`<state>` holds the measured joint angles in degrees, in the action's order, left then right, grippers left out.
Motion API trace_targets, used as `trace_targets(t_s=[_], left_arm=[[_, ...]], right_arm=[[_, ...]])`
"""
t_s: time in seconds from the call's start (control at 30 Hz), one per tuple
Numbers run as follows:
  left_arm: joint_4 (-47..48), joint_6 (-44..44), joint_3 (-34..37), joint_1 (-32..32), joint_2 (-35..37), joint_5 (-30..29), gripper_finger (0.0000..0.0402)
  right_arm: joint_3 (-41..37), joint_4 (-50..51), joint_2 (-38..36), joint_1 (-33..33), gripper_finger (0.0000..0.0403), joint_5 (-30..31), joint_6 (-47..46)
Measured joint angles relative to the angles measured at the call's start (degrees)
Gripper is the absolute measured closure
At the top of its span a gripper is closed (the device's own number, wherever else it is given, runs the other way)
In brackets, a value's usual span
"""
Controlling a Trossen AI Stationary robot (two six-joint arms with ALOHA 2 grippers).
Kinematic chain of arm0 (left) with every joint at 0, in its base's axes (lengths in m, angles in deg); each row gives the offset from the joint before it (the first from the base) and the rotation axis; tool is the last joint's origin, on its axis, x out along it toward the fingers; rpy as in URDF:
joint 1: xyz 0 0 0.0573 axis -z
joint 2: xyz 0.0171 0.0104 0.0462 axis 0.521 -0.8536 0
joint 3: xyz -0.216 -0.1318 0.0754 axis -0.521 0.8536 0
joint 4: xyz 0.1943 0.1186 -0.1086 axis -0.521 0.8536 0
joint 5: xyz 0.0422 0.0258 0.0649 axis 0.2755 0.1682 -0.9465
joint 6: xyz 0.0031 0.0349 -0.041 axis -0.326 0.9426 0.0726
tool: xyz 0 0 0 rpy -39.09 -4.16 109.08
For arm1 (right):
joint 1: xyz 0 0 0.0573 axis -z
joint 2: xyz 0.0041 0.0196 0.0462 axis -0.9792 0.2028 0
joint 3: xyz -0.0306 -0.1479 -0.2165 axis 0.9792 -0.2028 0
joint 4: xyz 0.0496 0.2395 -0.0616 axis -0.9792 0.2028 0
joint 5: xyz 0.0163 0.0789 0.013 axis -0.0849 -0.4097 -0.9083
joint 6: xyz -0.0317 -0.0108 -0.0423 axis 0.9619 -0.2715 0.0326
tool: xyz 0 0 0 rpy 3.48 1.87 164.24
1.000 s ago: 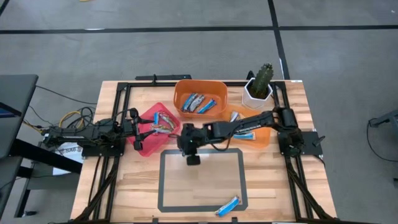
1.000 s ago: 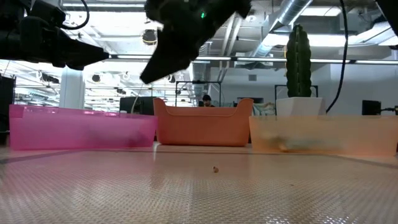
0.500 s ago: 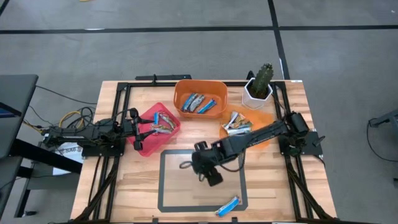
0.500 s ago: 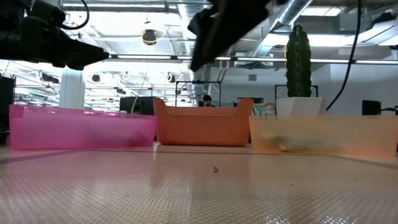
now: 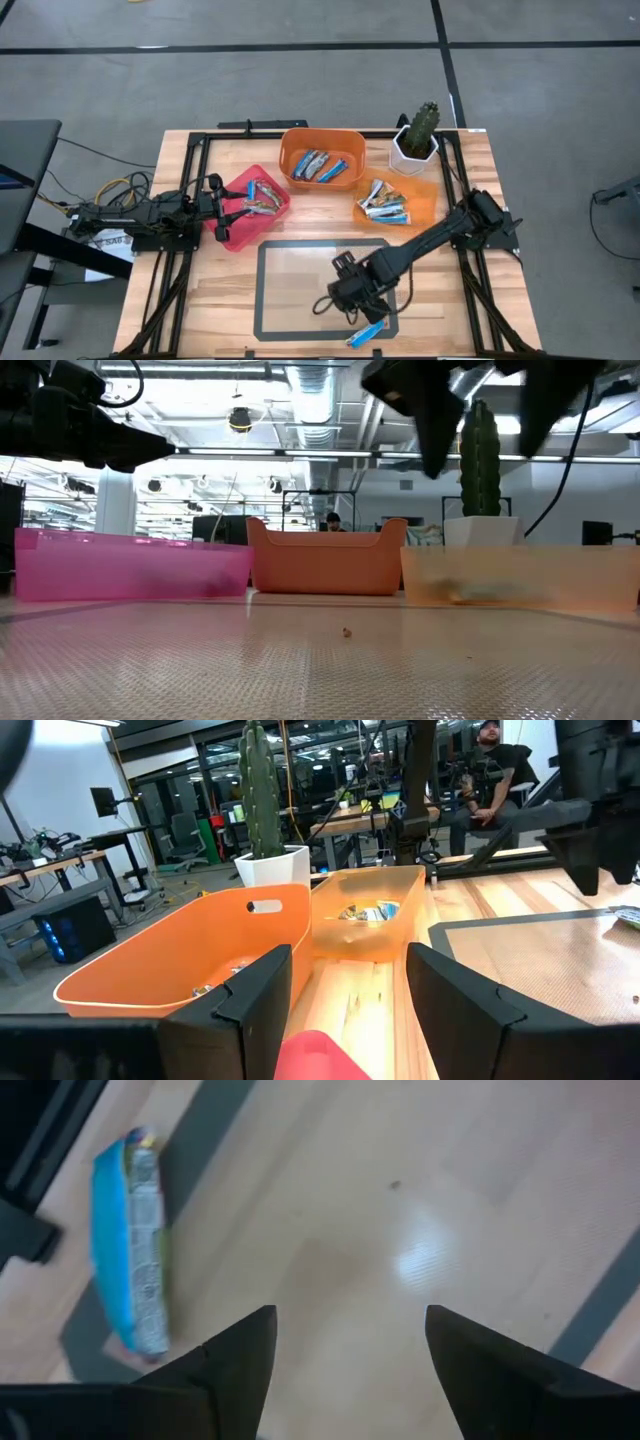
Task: Pick and place Granola Bars by type
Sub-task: Put the red granola bar into the red bin
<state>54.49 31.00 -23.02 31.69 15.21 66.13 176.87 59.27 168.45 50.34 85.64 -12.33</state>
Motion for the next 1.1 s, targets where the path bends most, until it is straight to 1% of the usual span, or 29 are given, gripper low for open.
trace_targets(t_s=[0.33,0.67,0.93,1.1], left_arm=[[0.0,0.0,0.0,0.0,0.0,0.0,0.0209],[0.0,0.0,0.0,0.0,0.0,0.0,0.0209],[0.0,0.0,0.0,0.0,0.0,0.0,0.0209],[0.0,0.0,0.0,0.0,0.0,0.0,0.0209]], right_arm=[[0.0,3.9,0.0,-6.6,0.0154,0.0,-7.4],[0.0,3.5,0.0,-13.8,0.0154,-0.1,-13.6],[0.0,2.7,0.2,-15.5,0.0154,0.0,-16.4],[-0.3,0.5,1.4,-15.6,0.0154,2.7,-16.5]])
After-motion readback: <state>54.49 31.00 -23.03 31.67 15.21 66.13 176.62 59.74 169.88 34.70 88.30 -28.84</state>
